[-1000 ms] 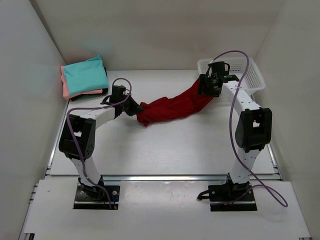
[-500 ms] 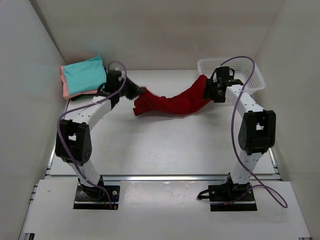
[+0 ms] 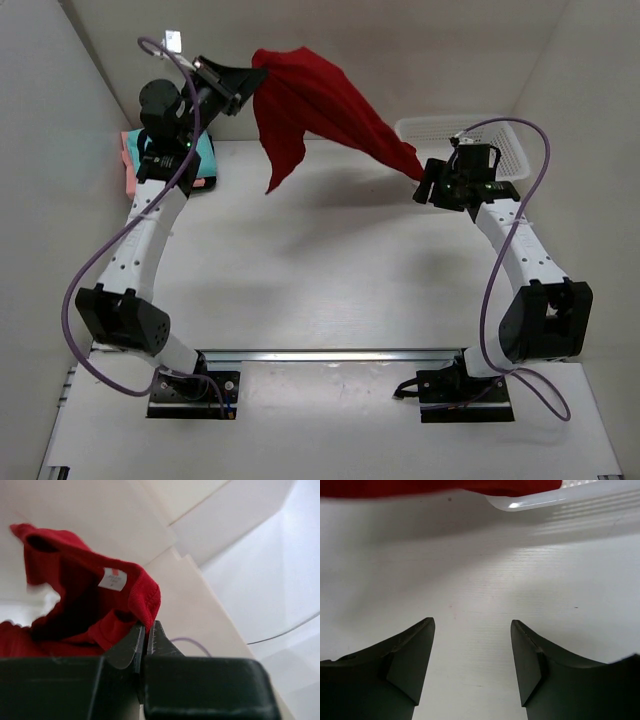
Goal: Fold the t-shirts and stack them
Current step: Move the tshirt to the center of the board
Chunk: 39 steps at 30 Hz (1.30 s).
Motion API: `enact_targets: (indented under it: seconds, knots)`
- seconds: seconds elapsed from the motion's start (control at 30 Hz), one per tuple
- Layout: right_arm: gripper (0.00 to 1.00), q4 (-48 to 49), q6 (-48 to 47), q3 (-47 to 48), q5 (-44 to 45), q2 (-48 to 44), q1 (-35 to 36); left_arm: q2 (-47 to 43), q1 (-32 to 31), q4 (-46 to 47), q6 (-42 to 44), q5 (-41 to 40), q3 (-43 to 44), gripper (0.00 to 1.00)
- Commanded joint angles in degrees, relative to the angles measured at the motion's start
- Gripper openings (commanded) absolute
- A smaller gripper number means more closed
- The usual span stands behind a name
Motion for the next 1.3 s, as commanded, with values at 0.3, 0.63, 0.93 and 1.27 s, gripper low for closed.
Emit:
enact_targets:
  seconds: [0.3,0.63,0.93,1.27]
  knots:
    - [0.59,5.98,1.9,-5.29,-2.36,-3.21,2.65,-23.31,10.96,-9.44,2.1,-4.59,-30.59,0.0]
    - [0.59,9.84,0.14,-0.74,0.72,6.97,8.53,-30.95,10.87,-25.26,4.12,-9.69,-39.72,0.0]
    - [0.6,10.46,-2.32,19.55,-0.77,30.94,14.78,-37.28,10.96,-28.61,4.46,-6.26,-53.01,0.0]
    - [0.6,1.61,-2.5,53.19,-1.21,57.13,13.81,-40.71,10.96,-34.77,11.5,-6.0,-56.08,0.0]
